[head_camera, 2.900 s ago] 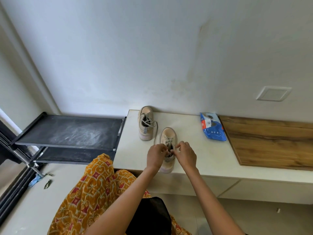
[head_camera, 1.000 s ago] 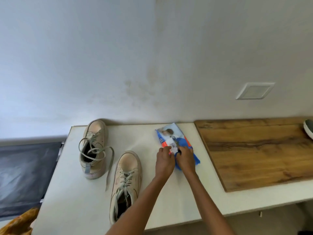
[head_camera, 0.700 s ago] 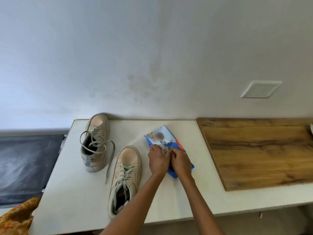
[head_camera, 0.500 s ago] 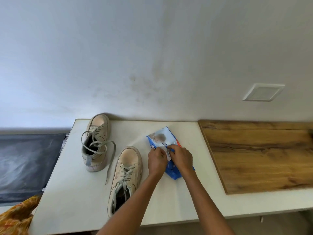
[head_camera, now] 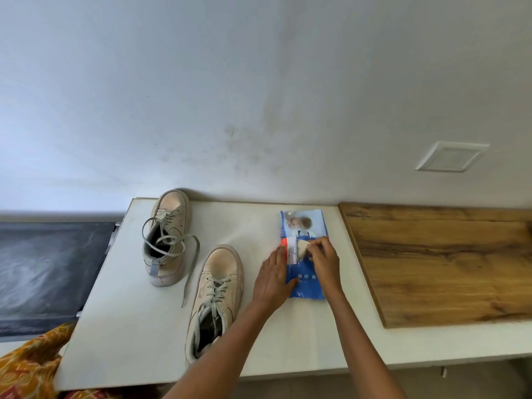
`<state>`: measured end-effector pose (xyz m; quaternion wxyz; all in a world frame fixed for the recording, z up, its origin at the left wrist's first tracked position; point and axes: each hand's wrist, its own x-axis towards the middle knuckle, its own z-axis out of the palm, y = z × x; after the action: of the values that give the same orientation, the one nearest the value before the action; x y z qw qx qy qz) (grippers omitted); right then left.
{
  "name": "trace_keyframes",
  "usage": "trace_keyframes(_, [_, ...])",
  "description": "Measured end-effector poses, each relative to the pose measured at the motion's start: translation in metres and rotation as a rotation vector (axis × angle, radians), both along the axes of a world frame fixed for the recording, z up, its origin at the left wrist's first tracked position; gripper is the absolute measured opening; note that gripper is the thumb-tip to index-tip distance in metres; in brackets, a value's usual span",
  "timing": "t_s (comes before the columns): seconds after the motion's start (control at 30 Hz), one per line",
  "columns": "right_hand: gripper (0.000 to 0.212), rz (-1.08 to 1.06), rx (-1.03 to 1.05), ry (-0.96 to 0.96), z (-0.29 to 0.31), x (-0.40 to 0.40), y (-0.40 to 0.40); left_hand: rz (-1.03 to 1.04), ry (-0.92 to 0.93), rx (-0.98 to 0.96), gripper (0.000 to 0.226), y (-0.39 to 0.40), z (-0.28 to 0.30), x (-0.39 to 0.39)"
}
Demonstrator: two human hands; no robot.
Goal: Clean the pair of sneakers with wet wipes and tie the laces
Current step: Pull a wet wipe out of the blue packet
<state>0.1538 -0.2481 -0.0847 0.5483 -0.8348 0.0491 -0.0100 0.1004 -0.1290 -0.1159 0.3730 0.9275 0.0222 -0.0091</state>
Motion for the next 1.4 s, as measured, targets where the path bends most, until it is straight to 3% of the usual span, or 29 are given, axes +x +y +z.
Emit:
trace_keyframes(0.1, [0.008, -0.057, 0.111, 0.074, -0.006, -0.001, -0.007, -0.015, 0.000, 0.035, 0.076, 0.001, 0.003, 0.000])
trace_keyframes(0.23, [0.008, 0.027, 0.071, 0.083, -0.008, 0.000, -0.006, -0.055, -0.141, 0.054, 0.075, -0.001, 0.008, -0.003])
trace_keyframes(0.33, [0.008, 0.090, 0.049, 0.031, -0.005, -0.006, -0.005, -0.066, -0.198, 0.060, 0.053, -0.006, 0.018, 0.002])
trace_keyframes(0.63, [0.011, 0.044, 0.027, -0.008, -0.010, -0.013, -0.008, 0.287, 0.005, -0.378, 0.016, -0.015, 0.040, 0.029])
trace_keyframes(0.73, [0.009, -0.004, -0.057, -0.179, -0.012, -0.022, -0.010, 0.336, 0.017, -0.479, 0.008, -0.012, 0.049, 0.033])
trace_keyframes(0.83, [0.012, 0.035, -0.197, -0.342, -0.017, -0.035, -0.009, 0.361, 0.091, -0.661, 0.022, -0.011, 0.055, 0.039])
trace_keyframes(0.93, [0.026, 0.107, -0.355, -0.279, -0.030, -0.042, -0.004, 0.353, 0.155, -0.759, 0.028, -0.009, 0.059, 0.045])
trace_keyframes(1.03, [0.031, 0.063, -0.331, -0.217, -0.029, -0.045, 0.000, 0.328, 0.142, -0.730, 0.034, -0.003, 0.064, 0.048])
trace_keyframes(1.17, [0.040, 0.026, -0.255, -0.238, -0.015, -0.042, 0.000, 0.092, 0.103, -0.651, 0.037, 0.003, 0.071, 0.049])
trace_keyframes(1.27, [0.023, 0.013, -0.300, -0.254, -0.011, -0.034, -0.001, 0.000, 0.109, -0.709, 0.033, 0.005, 0.075, 0.046])
trace_keyframes(1.4, [0.009, -0.059, -0.148, -0.169, 0.005, -0.027, -0.004, 0.047, 0.072, -0.630, 0.034, 0.006, 0.054, 0.036])
